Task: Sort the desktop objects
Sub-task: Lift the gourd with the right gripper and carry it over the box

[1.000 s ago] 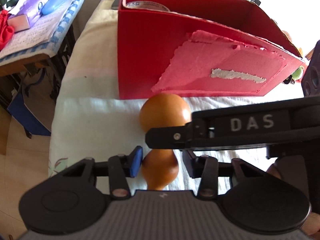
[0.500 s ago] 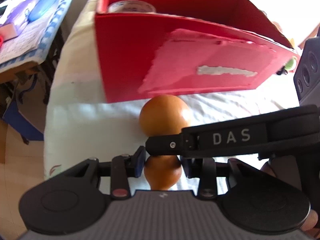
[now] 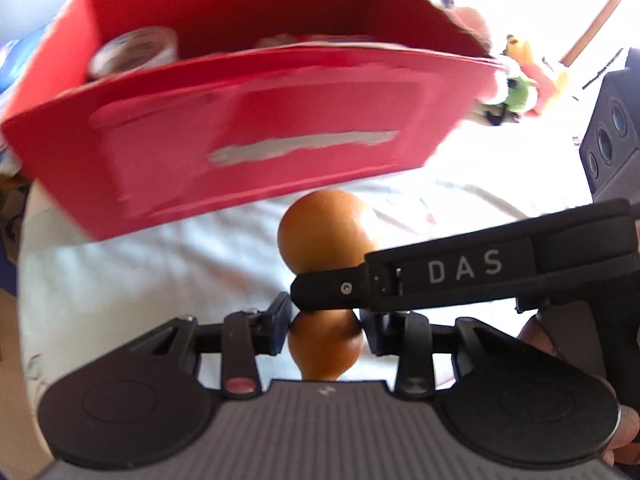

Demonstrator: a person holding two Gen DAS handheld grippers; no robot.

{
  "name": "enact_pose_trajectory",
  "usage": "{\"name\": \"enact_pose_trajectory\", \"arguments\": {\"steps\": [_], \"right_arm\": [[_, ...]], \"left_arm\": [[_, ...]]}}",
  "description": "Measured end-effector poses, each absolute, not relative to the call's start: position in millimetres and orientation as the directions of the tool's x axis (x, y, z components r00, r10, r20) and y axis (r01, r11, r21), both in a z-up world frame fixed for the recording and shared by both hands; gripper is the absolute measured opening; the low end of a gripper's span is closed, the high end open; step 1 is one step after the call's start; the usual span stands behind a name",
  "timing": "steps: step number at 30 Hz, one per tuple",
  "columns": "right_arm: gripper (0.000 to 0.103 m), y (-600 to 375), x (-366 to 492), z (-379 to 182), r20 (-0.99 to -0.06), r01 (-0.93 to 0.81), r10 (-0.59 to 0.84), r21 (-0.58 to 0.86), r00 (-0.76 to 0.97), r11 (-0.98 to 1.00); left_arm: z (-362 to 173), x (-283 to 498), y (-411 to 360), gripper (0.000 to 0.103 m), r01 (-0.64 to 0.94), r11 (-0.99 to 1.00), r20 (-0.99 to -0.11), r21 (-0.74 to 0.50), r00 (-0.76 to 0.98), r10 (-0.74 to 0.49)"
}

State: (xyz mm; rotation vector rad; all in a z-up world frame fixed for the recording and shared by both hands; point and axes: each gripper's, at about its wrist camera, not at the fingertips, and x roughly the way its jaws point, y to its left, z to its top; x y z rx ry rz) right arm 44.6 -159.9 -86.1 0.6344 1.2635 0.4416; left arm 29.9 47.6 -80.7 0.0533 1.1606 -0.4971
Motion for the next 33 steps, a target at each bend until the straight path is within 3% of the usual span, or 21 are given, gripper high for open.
{"name": "enact_pose_trajectory", "arguments": {"steps": [19, 33], "right_arm": [[0.037, -262.8, 46.1, -19.9, -0.691, -0.041, 0.582, 0.629, 0.43, 0.777], [0.037, -230.8, 113.4, 67.9, -0.6, -0.265, 0.631, 0.587, 0.492, 0.765]], "left_arm": [[-10.2, 20.1, -99.2, 0.038, 0.522, 0.834, -0.801, -0.178, 0.415, -0.431], [85.8, 73.5, -64.0, 0.037, 0.491, 0.867, -0.678, -0.086, 0.608, -0.412]]}}
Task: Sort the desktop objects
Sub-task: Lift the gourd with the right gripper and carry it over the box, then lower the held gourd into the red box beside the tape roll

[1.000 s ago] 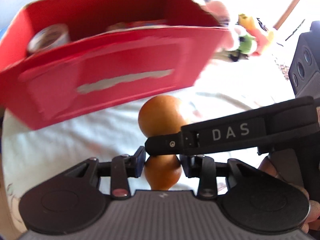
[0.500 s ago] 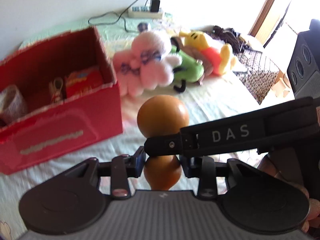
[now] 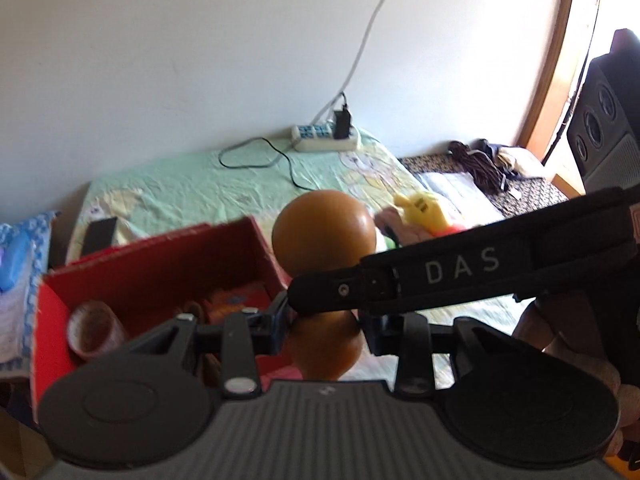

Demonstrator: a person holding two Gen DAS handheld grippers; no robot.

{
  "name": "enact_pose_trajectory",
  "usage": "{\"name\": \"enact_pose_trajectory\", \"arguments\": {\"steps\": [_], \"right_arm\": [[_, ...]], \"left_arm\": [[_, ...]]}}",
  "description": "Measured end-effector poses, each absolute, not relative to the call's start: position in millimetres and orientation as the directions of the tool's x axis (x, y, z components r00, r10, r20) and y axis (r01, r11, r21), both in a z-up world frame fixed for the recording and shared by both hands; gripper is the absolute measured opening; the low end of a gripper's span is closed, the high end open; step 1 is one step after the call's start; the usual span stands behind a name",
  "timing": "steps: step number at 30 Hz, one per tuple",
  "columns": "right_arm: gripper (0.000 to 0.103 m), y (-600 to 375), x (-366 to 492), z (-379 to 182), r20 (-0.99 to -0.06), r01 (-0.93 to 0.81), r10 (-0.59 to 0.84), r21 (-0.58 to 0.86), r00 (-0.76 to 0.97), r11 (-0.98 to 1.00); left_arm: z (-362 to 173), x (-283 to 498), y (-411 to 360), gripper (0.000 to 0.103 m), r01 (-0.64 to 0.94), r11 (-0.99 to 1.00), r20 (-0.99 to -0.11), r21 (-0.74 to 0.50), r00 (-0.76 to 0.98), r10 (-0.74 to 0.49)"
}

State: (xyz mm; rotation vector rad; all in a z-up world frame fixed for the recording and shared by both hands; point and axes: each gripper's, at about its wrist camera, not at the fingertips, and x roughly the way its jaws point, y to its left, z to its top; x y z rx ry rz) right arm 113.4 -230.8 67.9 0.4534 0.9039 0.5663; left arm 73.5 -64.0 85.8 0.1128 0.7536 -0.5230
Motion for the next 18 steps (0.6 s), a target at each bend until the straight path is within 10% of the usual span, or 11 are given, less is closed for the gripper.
{"name": "enact_pose_trajectory", "arguments": {"steps": [18], "right_arm": [[0.035, -103.0, 203.7, 53.2, -0.706, -0.371, 0.59, 0.466, 0.391, 0.803]], "left_arm": [[57.7, 169.3, 47.0, 0.04, 0.426, 0.89, -0.725, -0.161, 0.561, -0.4]]}}
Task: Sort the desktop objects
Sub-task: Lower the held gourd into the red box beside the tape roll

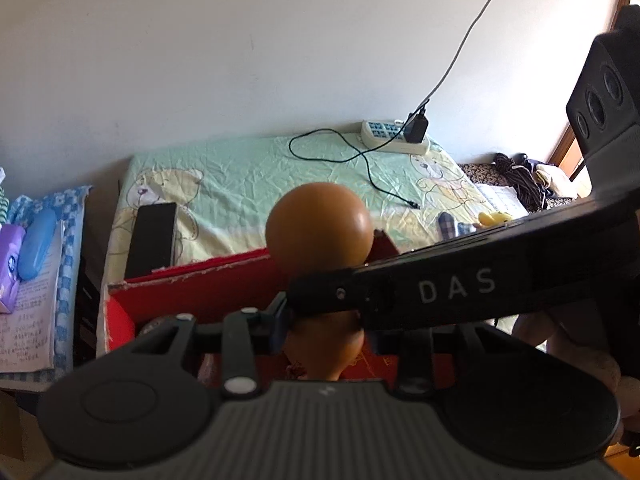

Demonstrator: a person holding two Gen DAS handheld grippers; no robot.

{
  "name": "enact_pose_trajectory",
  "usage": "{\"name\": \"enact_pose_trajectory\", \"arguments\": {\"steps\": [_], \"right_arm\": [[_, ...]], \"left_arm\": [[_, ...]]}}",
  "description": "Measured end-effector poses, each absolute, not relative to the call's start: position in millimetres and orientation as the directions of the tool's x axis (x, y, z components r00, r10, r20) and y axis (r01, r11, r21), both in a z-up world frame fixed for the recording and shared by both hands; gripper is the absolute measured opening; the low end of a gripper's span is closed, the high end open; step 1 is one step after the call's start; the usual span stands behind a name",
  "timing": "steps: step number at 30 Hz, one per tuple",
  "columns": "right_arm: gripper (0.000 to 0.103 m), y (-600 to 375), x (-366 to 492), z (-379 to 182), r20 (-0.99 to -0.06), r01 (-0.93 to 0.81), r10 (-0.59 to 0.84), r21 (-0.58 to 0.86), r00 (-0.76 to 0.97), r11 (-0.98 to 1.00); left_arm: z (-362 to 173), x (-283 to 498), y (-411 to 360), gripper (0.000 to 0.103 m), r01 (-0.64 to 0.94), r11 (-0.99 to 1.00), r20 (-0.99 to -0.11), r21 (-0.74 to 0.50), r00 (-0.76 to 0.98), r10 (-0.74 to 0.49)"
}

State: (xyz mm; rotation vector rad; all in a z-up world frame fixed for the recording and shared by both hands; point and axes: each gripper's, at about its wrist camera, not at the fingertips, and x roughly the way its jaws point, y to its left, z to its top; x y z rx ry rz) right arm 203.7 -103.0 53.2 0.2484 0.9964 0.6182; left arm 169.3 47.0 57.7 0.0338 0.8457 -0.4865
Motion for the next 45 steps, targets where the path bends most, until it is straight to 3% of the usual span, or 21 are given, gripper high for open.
{"name": "enact_pose_trajectory", "arguments": {"steps": [11, 21, 33, 43, 45], "right_arm": [[0.034, -59.5, 237.9, -24.1, -0.836, -0.341, 0.515, 0.436, 0.188, 0.833], [0.031, -39.7, 262.1, -64.5, -0.875, -0.342, 0.482, 0.444, 0.03, 0.828], [0.031, -47.3, 265.3, -89.7, -0.875, -0.307, 0.482, 0.472, -0.047, 0.826], [0.032, -62.0, 259.8, -78.8, -0.874, -0.286, 0.486, 0.471, -0.018, 0.835], [0.032, -68.5, 257.9, -72.9, -0.866, -0.271, 0.5, 0.482, -0.006, 0.833]], "left_arm": [[-29.5, 209.2, 66.3, 0.041, 0.364, 0.905, -0.861, -0.222, 0.363, -0.357], [-72.4, 237.6, 69.7, 0.043, 0.324, 0.92, -0.935, -0.219, 0.202, -0.293], [-88.0, 241.6, 57.6, 0.049, 0.362, 0.916, -0.965, -0.171, 0.124, -0.229], [-90.7, 242.0, 60.5, 0.051, 0.355, 0.914, -0.966, -0.196, 0.088, -0.242], [-88.8, 240.8, 61.3, 0.055, 0.355, 0.914, -0.965, -0.195, 0.097, -0.243]]}}
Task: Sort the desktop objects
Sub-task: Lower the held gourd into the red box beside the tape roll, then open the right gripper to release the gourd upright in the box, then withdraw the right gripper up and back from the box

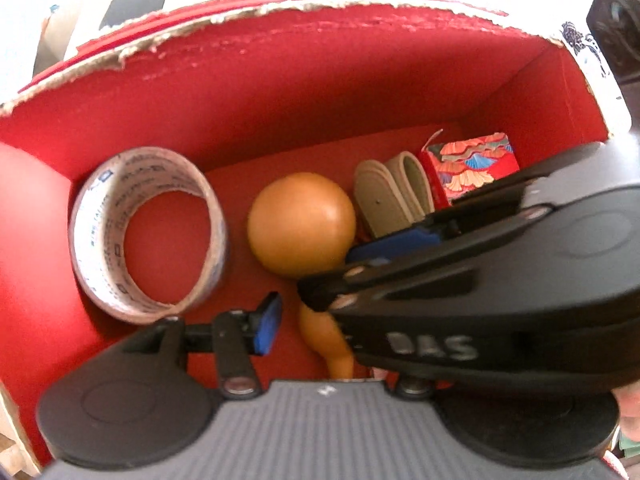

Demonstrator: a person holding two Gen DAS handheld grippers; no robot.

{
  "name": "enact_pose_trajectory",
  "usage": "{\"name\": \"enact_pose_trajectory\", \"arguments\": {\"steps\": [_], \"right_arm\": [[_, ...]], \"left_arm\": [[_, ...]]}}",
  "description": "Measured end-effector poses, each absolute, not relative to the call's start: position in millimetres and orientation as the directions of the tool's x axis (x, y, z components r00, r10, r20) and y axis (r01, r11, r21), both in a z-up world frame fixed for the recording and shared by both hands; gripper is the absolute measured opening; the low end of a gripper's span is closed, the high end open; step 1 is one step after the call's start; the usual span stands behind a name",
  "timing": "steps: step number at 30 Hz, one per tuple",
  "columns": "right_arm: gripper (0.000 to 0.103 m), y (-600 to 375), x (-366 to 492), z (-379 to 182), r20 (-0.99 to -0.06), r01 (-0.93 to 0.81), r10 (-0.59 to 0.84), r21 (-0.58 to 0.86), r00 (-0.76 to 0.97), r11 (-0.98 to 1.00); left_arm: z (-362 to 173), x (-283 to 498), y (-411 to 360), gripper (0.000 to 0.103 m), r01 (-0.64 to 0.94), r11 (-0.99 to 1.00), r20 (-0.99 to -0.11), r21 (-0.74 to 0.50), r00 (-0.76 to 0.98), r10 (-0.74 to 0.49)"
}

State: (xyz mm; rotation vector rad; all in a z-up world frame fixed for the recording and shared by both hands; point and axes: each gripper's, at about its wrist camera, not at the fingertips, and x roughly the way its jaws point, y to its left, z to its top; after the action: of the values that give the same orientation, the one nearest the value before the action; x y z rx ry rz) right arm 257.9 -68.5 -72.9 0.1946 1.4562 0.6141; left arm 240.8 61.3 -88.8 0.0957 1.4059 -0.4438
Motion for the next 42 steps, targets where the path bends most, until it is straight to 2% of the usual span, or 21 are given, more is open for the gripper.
{"name": "enact_pose_trajectory", "arguments": {"steps": [3, 9, 18, 32, 42], "right_arm": [[0.031, -78.8, 254.2, -64.1, -0.866, -0.26, 0.5, 0.476, 0.03, 0.84], [0.031, -89.3, 233.2, -51.9, -0.873, -0.268, 0.469, 0.424, 0.133, 0.865], [0.031, -109.4, 222.9, -54.5, -0.823, -0.235, 0.498, 0.444, 0.274, 0.864], [0.031, -109.7, 224.8, -53.5, -0.803, -0.183, 0.495, 0.46, 0.331, 0.869], [0.026, -105.8, 225.2, -52.5, -0.809, -0.185, 0.474, 0.436, 0.347, 0.881]], "left_arm": [[-86.2, 239.4, 62.6, 0.06, 0.352, 0.916, -0.964, -0.19, 0.112, -0.243], [-83.8, 235.7, 64.9, 0.06, 0.36, 0.915, -0.963, -0.183, 0.124, -0.241], [-78.7, 229.5, 66.0, 0.063, 0.373, 0.914, -0.961, -0.162, 0.149, -0.231], [-67.6, 211.5, 64.4, 0.064, 0.377, 0.921, -0.957, -0.1, 0.216, -0.192], [-58.4, 198.6, 63.0, 0.064, 0.386, 0.922, -0.948, -0.037, 0.277, -0.154]]}}
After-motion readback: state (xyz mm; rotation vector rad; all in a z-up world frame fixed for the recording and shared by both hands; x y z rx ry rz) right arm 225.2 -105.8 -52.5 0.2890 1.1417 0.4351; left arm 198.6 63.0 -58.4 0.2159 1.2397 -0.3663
